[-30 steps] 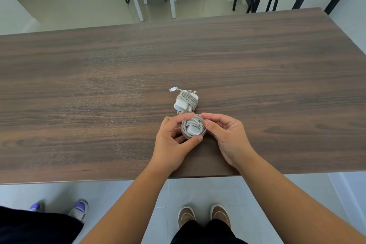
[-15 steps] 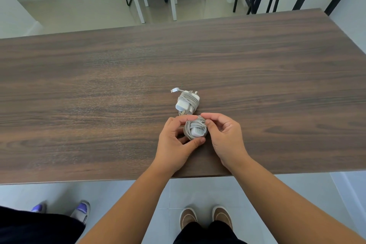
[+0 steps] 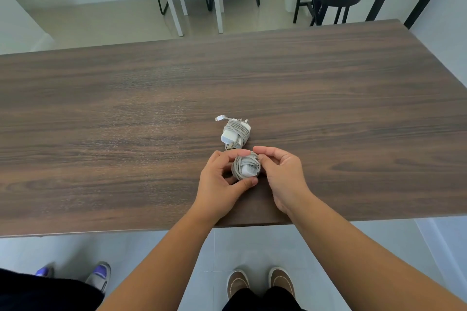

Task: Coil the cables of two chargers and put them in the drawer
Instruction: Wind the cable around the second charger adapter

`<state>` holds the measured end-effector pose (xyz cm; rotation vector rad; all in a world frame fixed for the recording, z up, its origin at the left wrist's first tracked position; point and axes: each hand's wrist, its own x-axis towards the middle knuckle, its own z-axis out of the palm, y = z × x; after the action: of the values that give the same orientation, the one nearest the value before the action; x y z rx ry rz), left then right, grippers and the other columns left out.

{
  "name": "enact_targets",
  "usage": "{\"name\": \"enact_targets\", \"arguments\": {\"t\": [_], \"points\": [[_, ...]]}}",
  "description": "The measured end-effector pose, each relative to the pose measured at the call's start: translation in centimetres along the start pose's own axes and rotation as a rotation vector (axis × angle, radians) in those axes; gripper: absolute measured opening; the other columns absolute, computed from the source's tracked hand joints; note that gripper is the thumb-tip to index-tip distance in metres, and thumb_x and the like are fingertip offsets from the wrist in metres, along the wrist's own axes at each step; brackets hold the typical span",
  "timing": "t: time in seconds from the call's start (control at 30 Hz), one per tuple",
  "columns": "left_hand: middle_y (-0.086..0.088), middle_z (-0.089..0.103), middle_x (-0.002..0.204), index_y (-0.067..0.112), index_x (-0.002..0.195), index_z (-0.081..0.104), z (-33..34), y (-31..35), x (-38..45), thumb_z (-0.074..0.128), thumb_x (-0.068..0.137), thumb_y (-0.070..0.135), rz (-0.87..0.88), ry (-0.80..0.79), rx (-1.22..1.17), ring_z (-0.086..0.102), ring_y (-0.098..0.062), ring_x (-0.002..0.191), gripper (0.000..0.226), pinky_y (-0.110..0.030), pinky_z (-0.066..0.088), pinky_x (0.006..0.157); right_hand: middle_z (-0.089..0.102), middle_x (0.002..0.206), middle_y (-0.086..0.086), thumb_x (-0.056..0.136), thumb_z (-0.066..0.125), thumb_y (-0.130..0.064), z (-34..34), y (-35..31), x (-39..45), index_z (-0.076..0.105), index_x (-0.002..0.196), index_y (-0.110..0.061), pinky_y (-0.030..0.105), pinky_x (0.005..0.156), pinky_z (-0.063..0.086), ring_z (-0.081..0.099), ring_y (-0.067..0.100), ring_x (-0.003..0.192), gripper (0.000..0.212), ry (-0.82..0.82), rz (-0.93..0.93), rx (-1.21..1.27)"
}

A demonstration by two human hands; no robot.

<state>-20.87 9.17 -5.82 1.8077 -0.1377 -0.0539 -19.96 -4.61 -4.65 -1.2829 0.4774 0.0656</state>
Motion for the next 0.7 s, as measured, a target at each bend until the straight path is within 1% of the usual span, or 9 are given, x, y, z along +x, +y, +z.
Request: {"name": "enact_targets", "arguments": {"t": [0.1,0.2,0.3,0.4,0.5,0.57,0.63,0.7], "points": [[0.000,0.058,0.112,0.030,0.113,0.067,0.0,0.1,-0.1,0.087,0.068,0.005,0.013,-0.001,0.001,0.066,-0.011,0.100,0.055,-0.025,0.057,0.083,0.073,0.089,0.009,0.092,0.054,0.004,0.0,-0.1,0.1,0.069,0.090,-0.013,0.021,0.070,0.057,0.069,0.013,0.078,0.022,-0.002,0.021,-0.009],[0.000,0.059,0.110,0.029,0.113,0.068,0.2,0.1,-0.1,0.087,0.068,0.004,0.026,0.004,0.012,0.066,-0.010,0.098,0.055,-0.024,0.057,0.082,0.072,0.085,0.008,0.092,0.055,0.004,-0.1,-0.3,0.4,0.065,0.092,-0.012,0.021,0.067,0.056,0.068,0.013,0.075,0.019,0.005,0.031,-0.022],[0.002,0.059,0.108,0.032,0.112,0.068,0.2,0.1,-0.2,0.087,0.068,0.005,0.025,0.013,0.009,0.066,-0.012,0.098,0.055,-0.027,0.058,0.082,0.072,0.086,0.007,0.091,0.056,0.003,-0.2,-0.5,0.7,0.055,0.095,-0.015,0.028,0.072,0.055,0.067,0.018,0.079,0.018,-0.006,0.077,-0.015],[0.002,0.060,0.110,0.033,0.112,0.067,0.1,0.0,-0.3,0.087,0.068,0.004,0.011,-0.006,-0.023,0.067,-0.015,0.099,0.056,-0.030,0.058,0.083,0.071,0.094,0.011,0.091,0.057,0.002,-0.7,-0.8,1.1,0.046,0.098,-0.019,0.034,0.079,0.055,0.067,0.020,0.081,0.024,-0.057,0.151,0.000],[0.000,0.066,0.116,0.031,0.115,0.065,-0.1,-0.1,-0.3,0.085,0.069,-0.001,-0.036,-0.027,-0.124,0.068,-0.018,0.105,0.060,-0.033,0.057,0.088,0.072,0.098,0.014,0.093,0.056,-0.002,-1.6,-0.8,0.9,0.051,0.108,-0.019,0.034,0.083,0.055,0.068,0.020,0.086,0.023,-0.192,0.130,0.020],[-0.001,0.070,0.115,0.027,0.117,0.063,-0.1,-0.1,-0.3,0.083,0.069,-0.006,-0.059,-0.031,-0.187,0.067,-0.019,0.108,0.062,-0.032,0.055,0.090,0.072,0.104,0.015,0.096,0.053,-0.006,-2.3,-0.4,0.6,0.061,0.114,-0.010,0.035,0.091,0.054,0.067,0.023,0.096,0.019,-0.298,0.075,-0.001],[-0.004,0.070,0.114,0.021,0.117,0.061,0.0,-0.2,-0.3,0.082,0.069,-0.011,-0.065,-0.039,-0.232,0.067,-0.020,0.109,0.061,-0.032,0.054,0.091,0.071,0.110,0.016,0.099,0.048,-0.009,-2.7,-0.2,0.3,0.065,0.114,-0.002,0.035,0.095,0.052,0.066,0.024,0.104,0.023,-0.378,0.035,-0.020],[-0.004,0.070,0.114,0.015,0.116,0.060,0.2,0.1,-0.3,0.078,0.070,-0.015,-0.057,-0.046,-0.301,0.066,-0.020,0.110,0.058,-0.031,0.053,0.091,0.071,0.111,0.015,0.101,0.045,-0.014,-2.6,-0.2,0.1,0.067,0.112,-0.003,0.033,0.094,0.053,0.067,0.020,0.103,0.027,-0.411,0.024,0.003]]}}
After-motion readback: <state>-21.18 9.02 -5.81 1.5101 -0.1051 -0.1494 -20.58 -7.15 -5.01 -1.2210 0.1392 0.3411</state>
